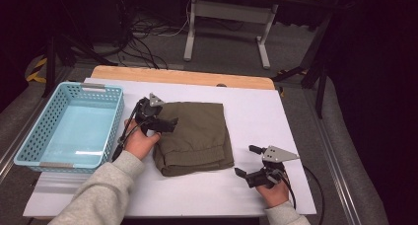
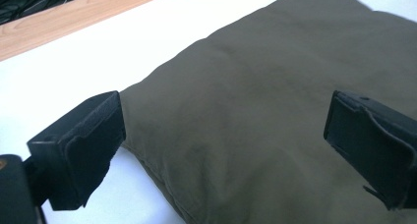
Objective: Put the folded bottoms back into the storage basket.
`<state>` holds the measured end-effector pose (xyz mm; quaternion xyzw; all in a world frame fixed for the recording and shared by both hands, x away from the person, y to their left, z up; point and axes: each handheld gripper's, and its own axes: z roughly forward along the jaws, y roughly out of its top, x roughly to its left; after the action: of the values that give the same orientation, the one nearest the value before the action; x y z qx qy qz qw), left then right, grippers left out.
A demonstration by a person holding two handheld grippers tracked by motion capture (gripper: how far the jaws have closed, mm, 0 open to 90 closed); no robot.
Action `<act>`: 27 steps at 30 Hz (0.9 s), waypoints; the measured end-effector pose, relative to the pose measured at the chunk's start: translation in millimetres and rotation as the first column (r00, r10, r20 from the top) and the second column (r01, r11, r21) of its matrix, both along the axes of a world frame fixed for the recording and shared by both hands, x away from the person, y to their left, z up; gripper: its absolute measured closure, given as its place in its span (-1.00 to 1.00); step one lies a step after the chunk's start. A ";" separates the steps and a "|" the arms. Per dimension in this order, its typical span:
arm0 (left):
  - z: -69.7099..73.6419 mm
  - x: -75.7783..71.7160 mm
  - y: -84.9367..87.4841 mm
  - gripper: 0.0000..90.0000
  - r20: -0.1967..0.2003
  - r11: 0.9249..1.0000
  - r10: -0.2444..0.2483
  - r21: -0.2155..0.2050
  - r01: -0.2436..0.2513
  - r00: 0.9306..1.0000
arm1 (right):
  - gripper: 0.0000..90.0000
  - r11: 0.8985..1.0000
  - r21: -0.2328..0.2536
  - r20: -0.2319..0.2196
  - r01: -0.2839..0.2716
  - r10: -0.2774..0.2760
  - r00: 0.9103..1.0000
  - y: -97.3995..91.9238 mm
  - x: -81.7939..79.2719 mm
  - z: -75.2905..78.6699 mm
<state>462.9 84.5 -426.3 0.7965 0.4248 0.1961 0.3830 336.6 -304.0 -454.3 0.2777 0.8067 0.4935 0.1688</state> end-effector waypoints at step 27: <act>-26.1 25.6 -11.2 -0.92 -0.090 0.990 0.114 0.094 -0.106 0.989 | -0.99 1.000 -0.008 -0.009 -0.001 0.001 1.000 0.8 1.4 -1.4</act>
<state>488.5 73.2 -452.4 0.7966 0.4767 0.1975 0.3150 338.0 -303.2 -455.8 0.2788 0.8096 0.4890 0.1663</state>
